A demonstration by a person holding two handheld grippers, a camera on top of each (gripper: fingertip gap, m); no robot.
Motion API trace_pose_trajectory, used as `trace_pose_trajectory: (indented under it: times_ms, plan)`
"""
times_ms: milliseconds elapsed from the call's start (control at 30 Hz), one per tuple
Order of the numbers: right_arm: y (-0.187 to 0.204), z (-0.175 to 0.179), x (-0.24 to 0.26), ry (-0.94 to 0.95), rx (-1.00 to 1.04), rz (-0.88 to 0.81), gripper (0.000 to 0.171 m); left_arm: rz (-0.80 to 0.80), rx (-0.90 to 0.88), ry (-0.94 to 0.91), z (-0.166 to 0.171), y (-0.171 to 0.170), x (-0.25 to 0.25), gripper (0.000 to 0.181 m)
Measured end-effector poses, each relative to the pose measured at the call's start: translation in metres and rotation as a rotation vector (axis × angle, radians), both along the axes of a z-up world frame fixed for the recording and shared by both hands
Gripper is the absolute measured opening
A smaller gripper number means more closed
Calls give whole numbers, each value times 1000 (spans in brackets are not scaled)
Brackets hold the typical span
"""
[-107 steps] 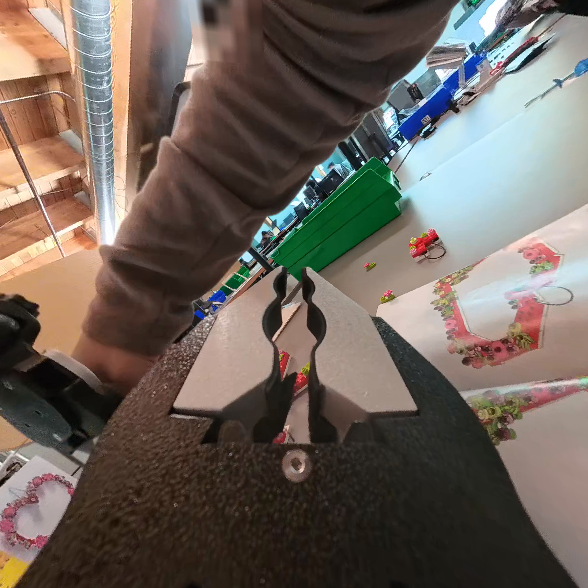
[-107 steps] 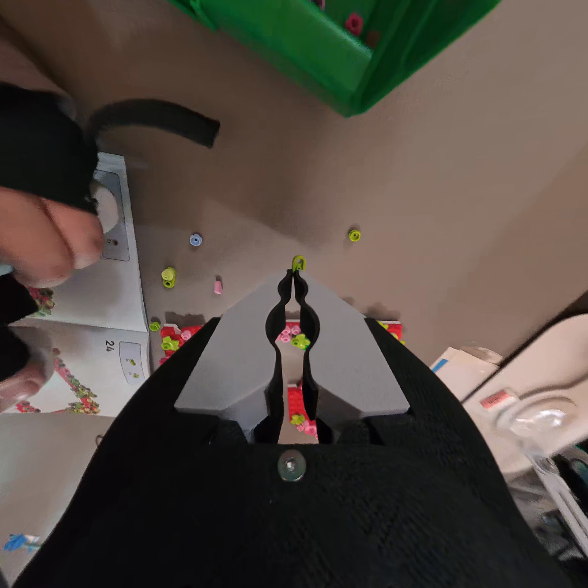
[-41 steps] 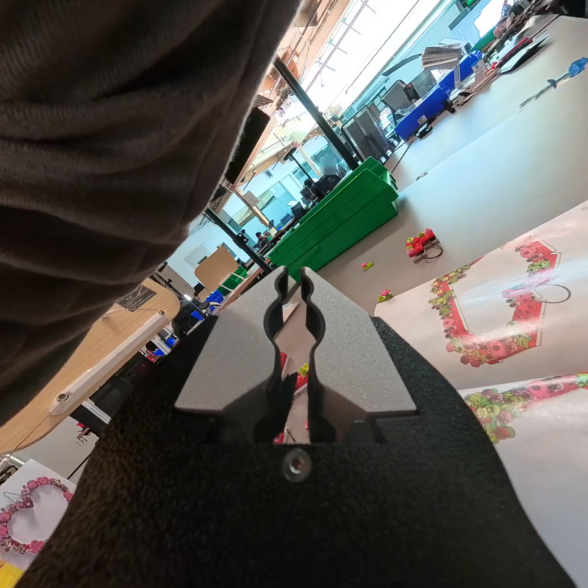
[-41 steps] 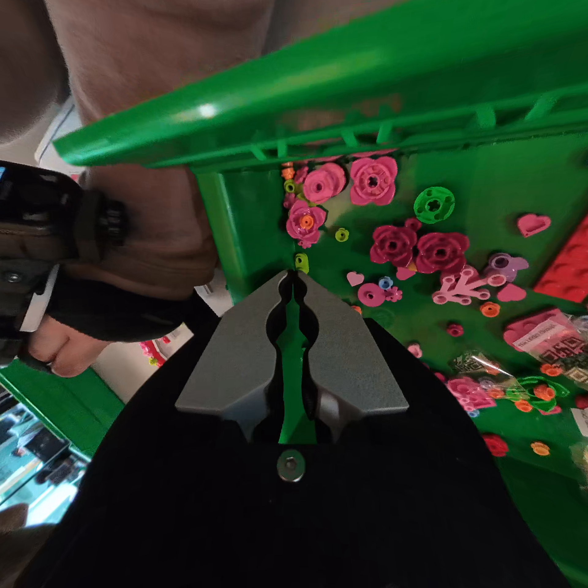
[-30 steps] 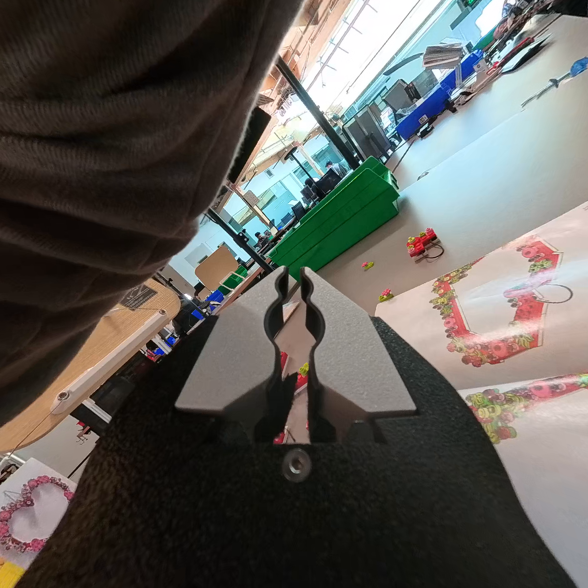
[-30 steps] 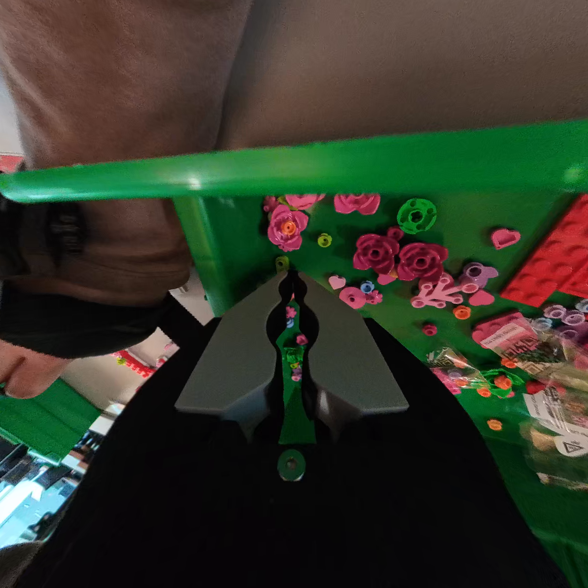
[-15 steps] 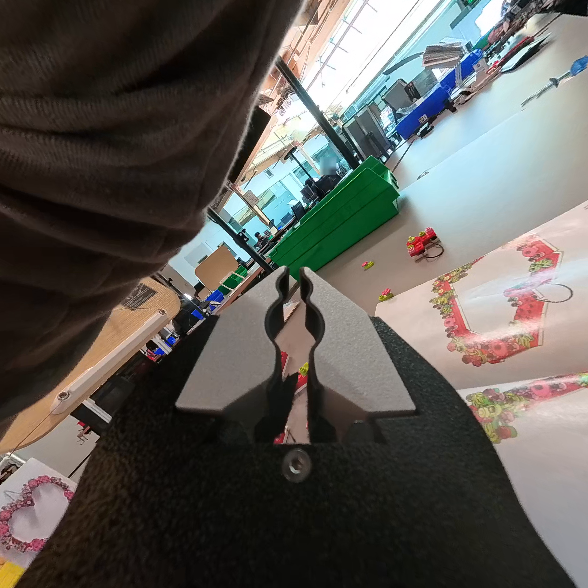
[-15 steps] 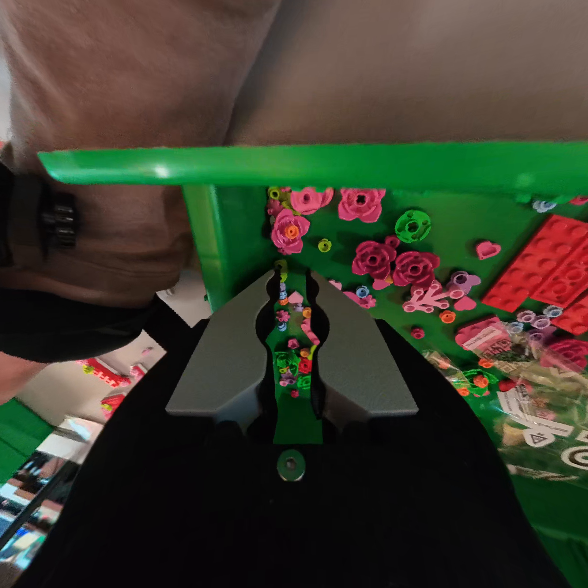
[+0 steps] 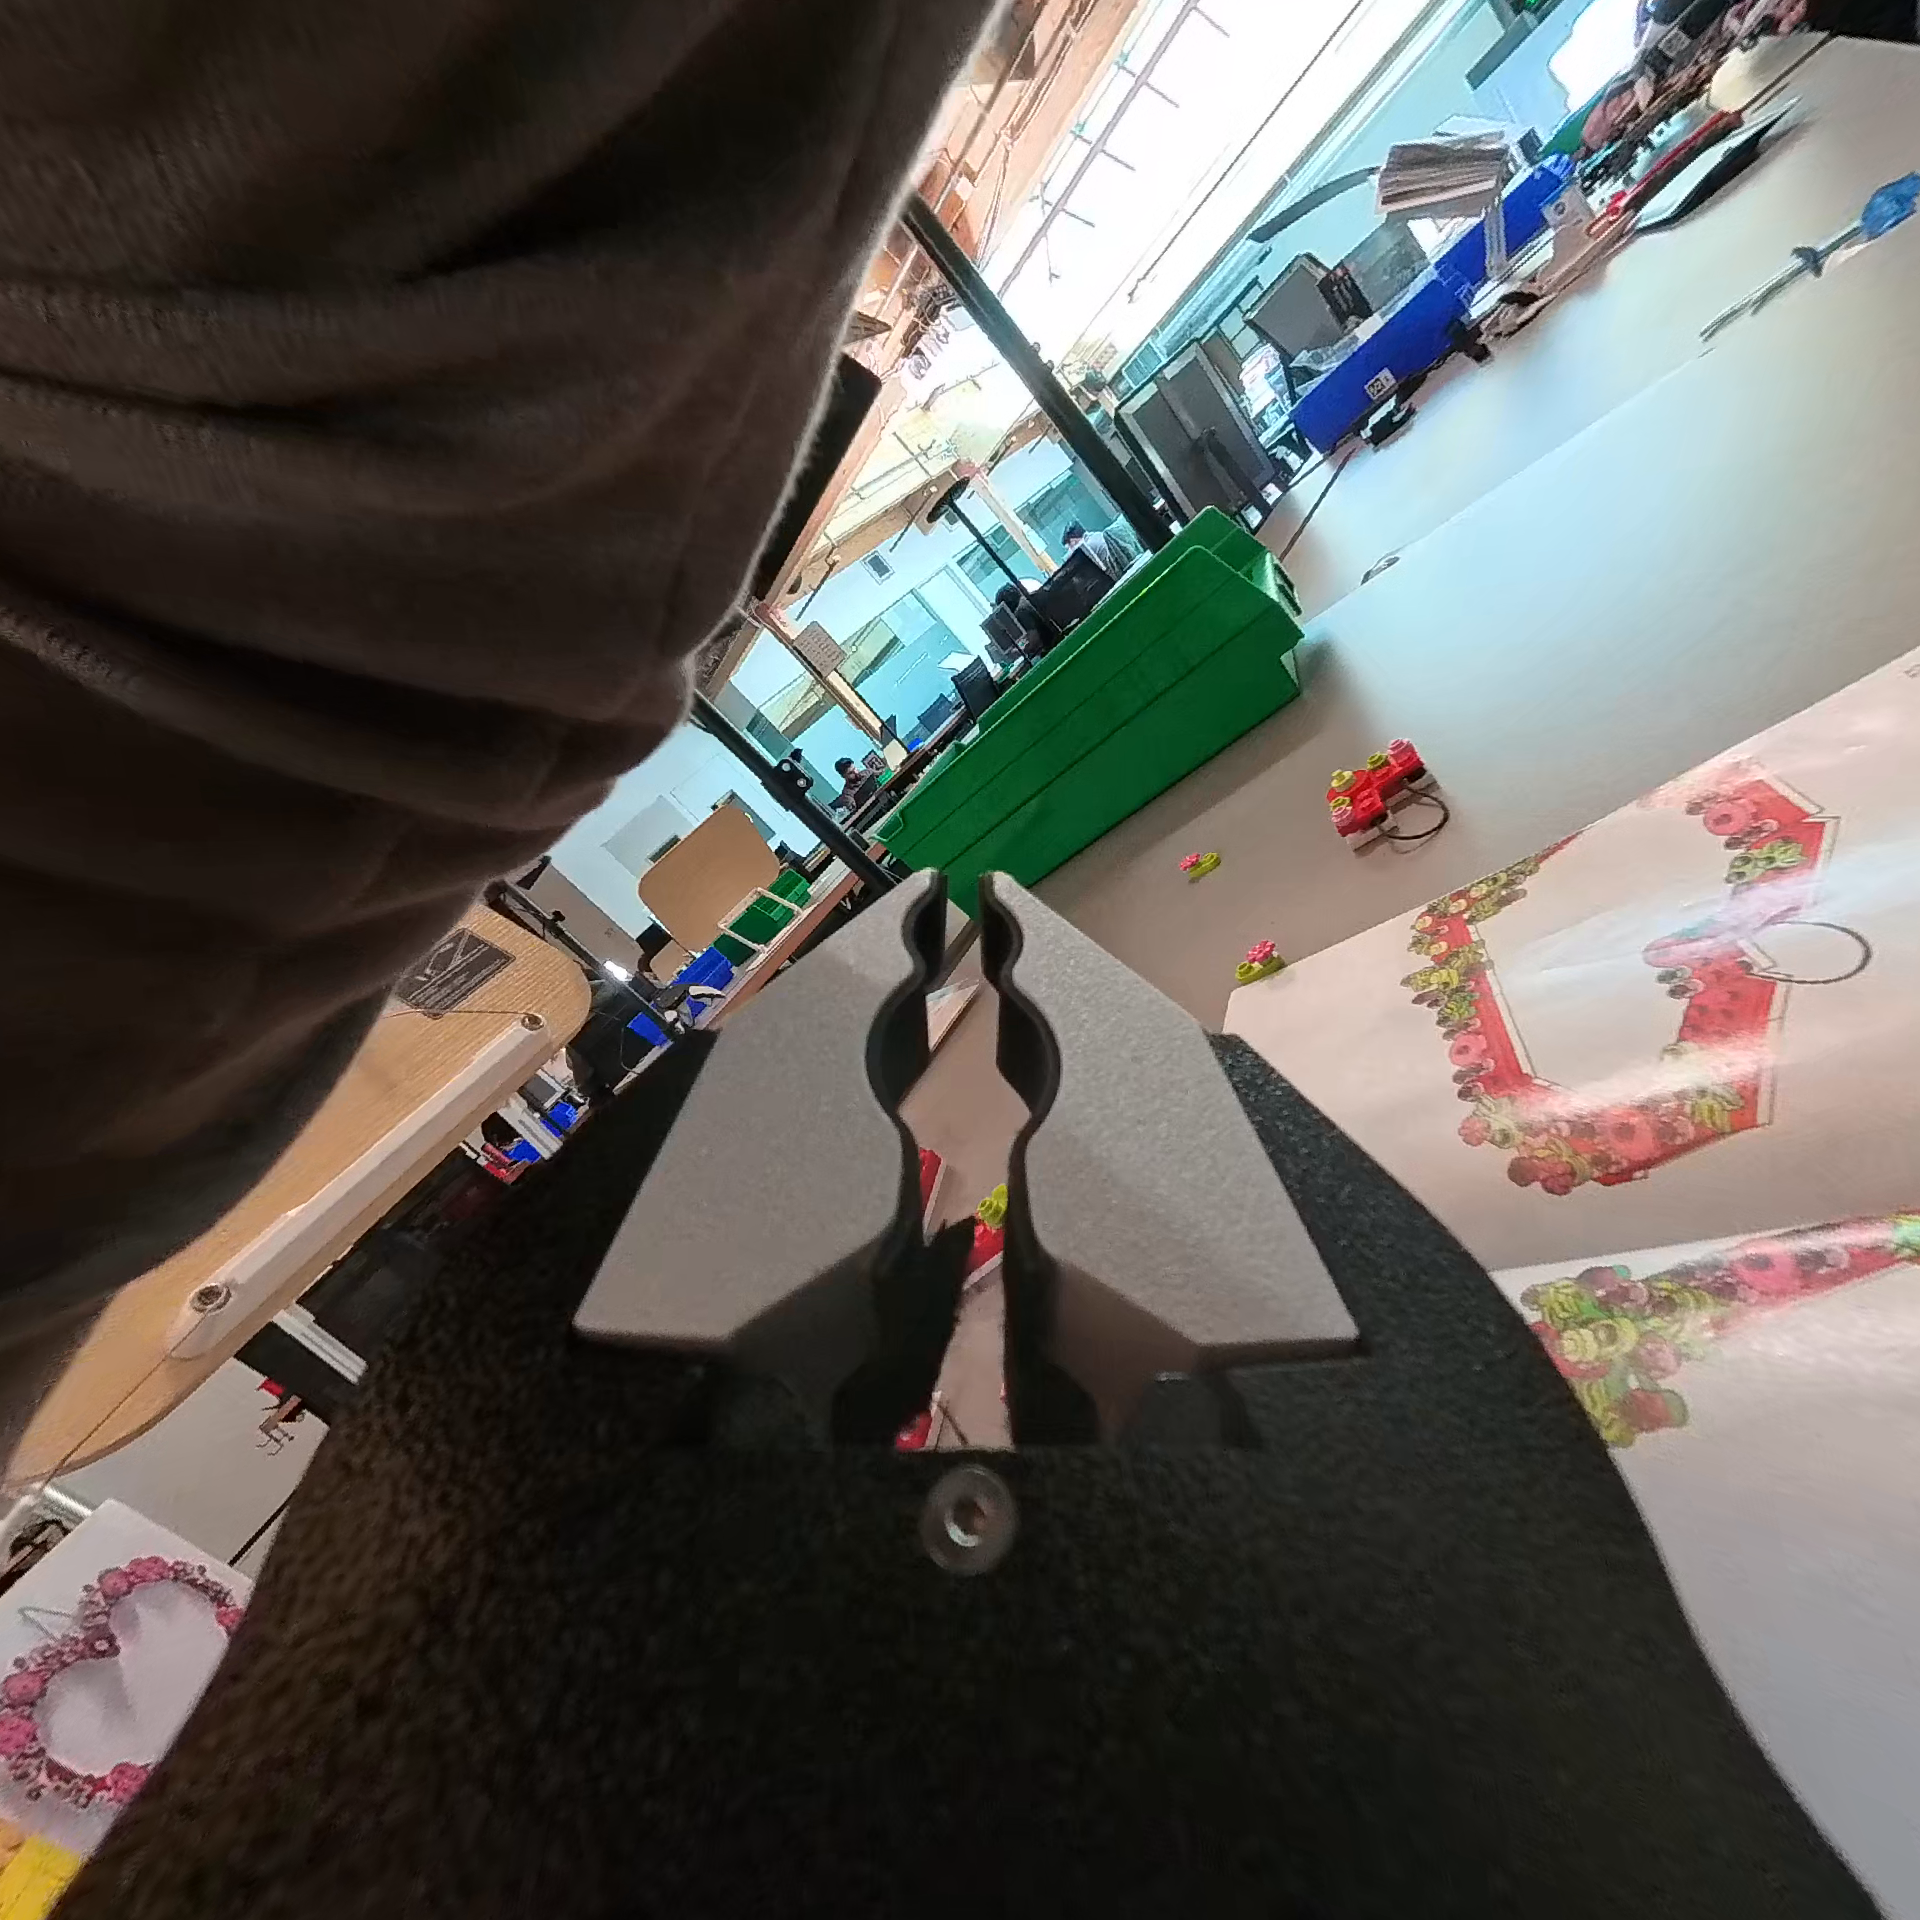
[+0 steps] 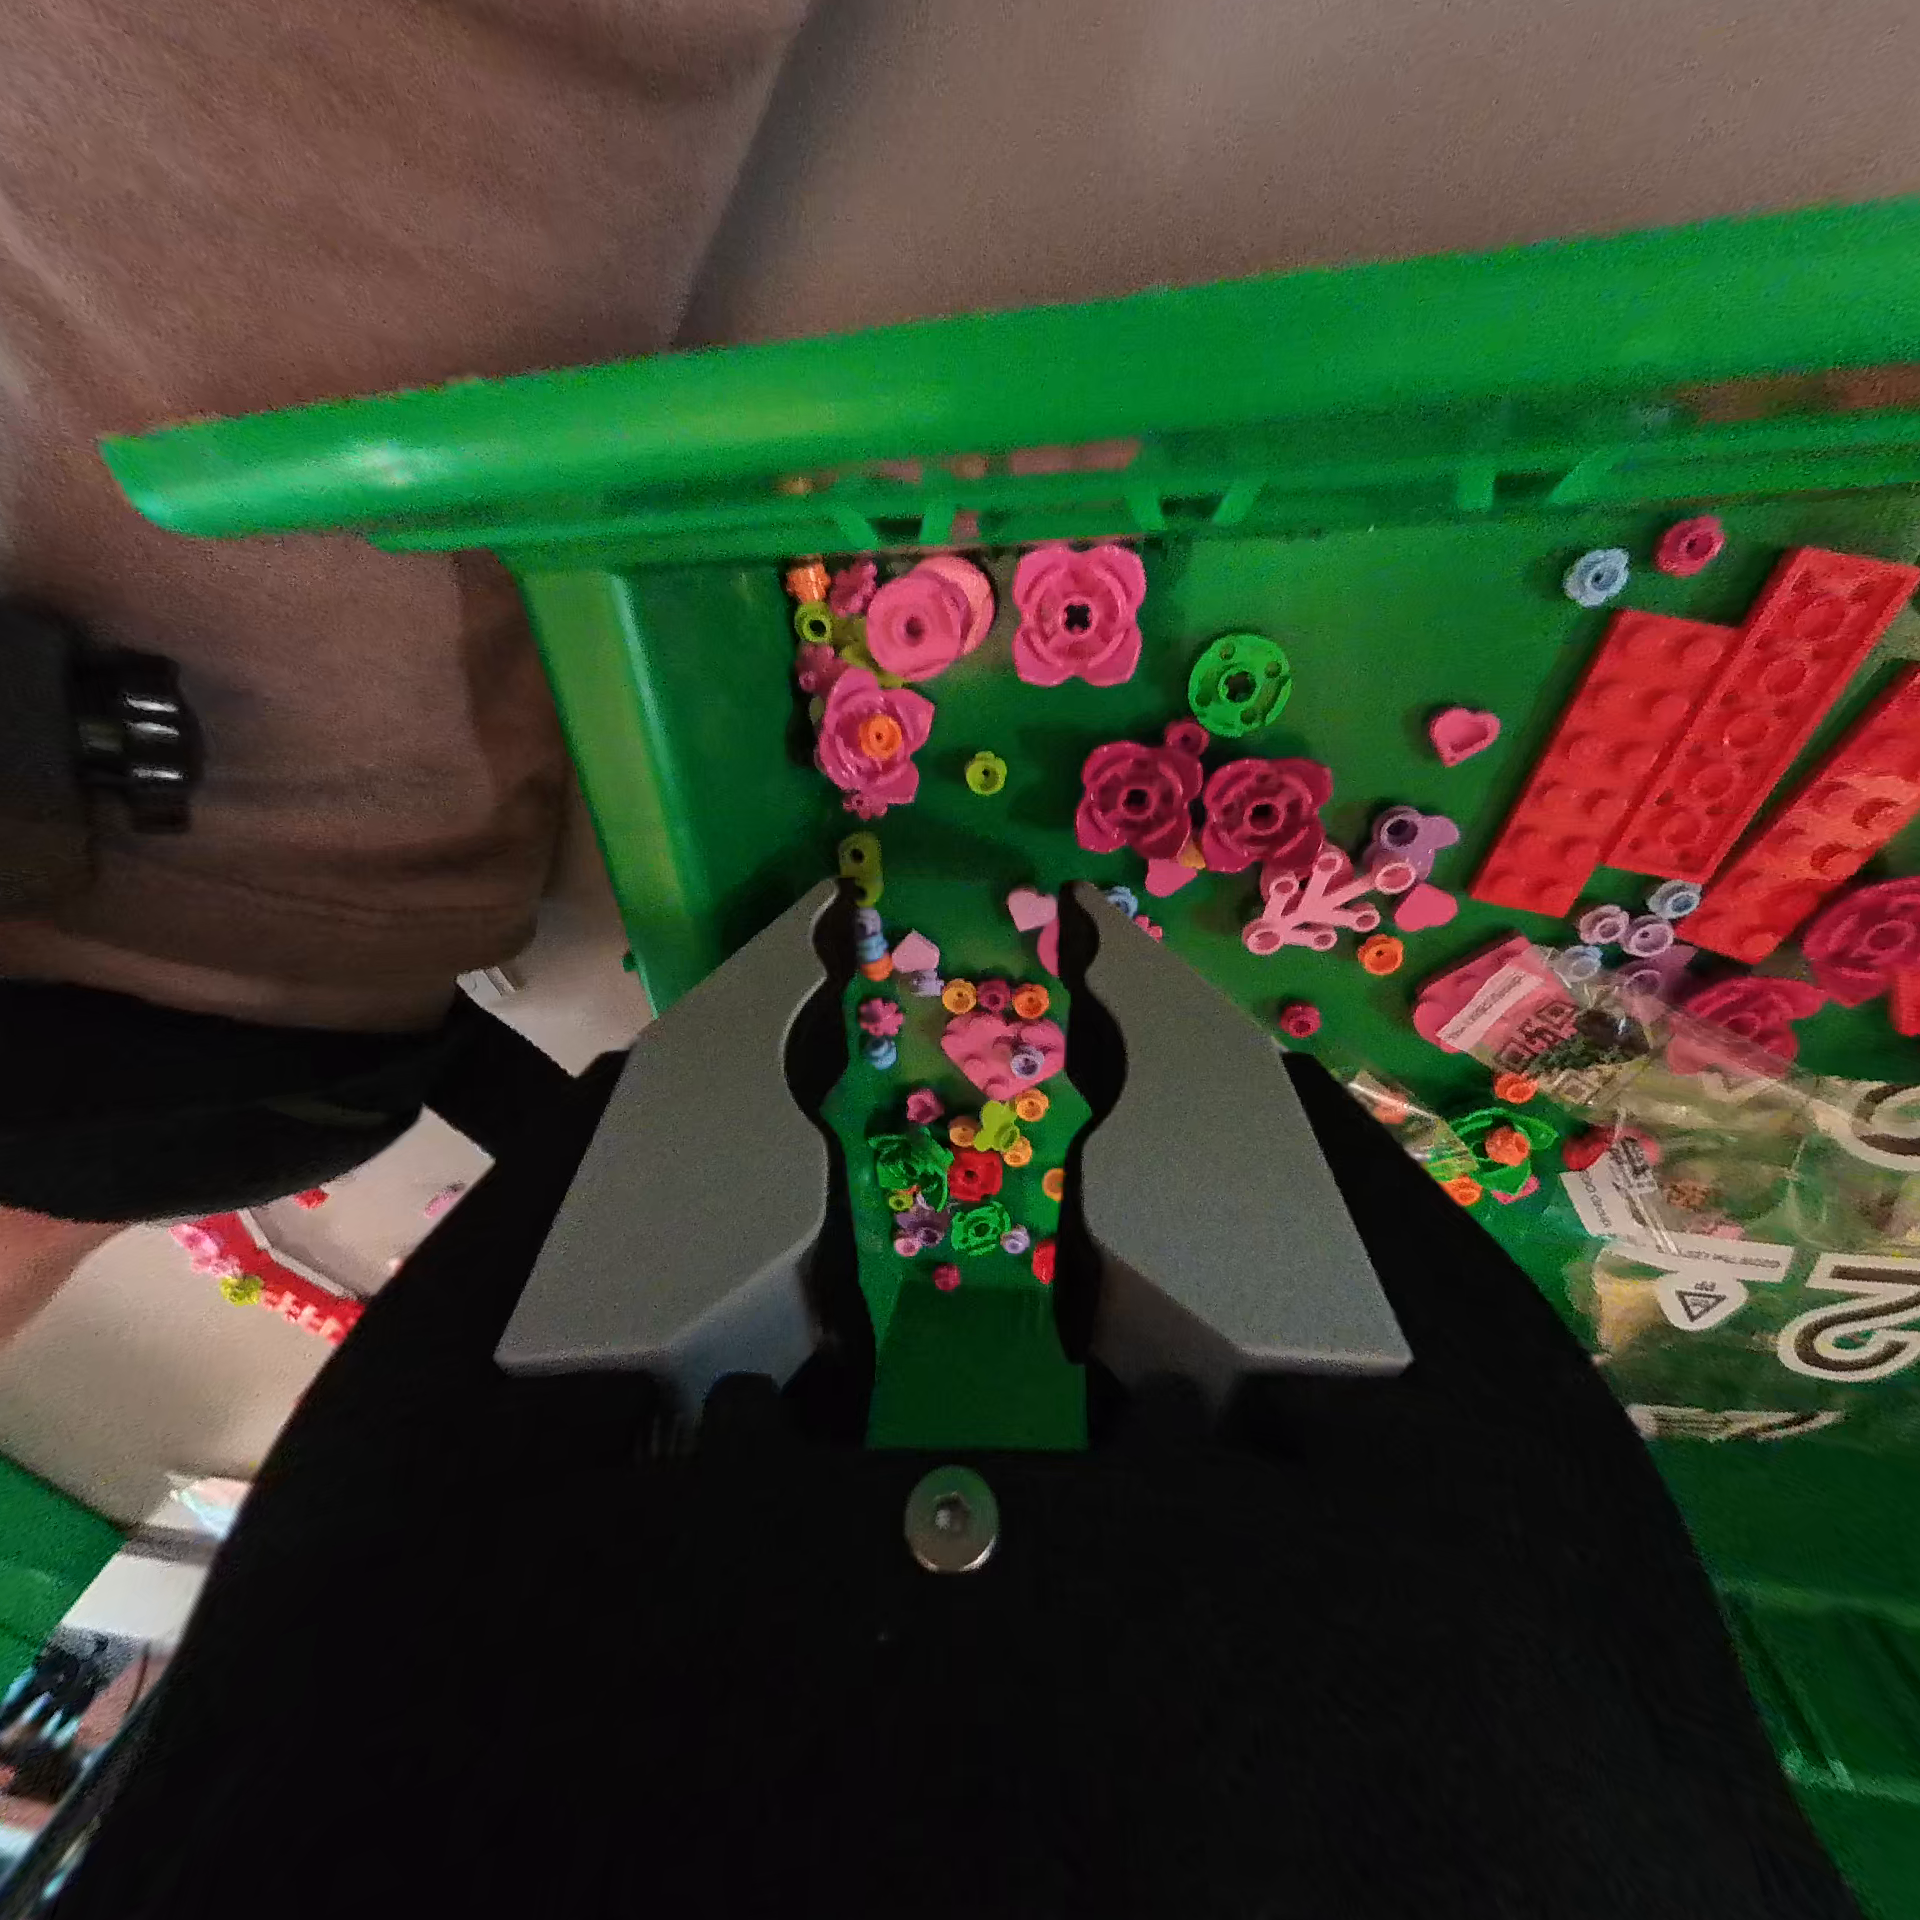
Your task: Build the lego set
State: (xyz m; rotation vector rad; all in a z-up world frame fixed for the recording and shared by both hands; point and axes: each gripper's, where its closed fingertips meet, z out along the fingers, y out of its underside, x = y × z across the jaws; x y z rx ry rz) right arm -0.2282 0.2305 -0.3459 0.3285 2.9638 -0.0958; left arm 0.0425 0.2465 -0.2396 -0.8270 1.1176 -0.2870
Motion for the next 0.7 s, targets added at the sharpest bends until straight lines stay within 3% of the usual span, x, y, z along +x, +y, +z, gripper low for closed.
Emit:
trace_pose_trajectory:
  times_ms: [33, 367, 700]
  plan:
    - [2, -2, 0, 4, 16, 12, 41, 0, 0, 0, 0, 0, 0, 3]
    - [0, -6, -15, 169, 74, 85, 80, 3, -2, -5, 1, 1, -1, 3]
    - [9, -5, -30, 289, 114, 55, 88, 2, 1, -2, 0, 0, 0, 3]
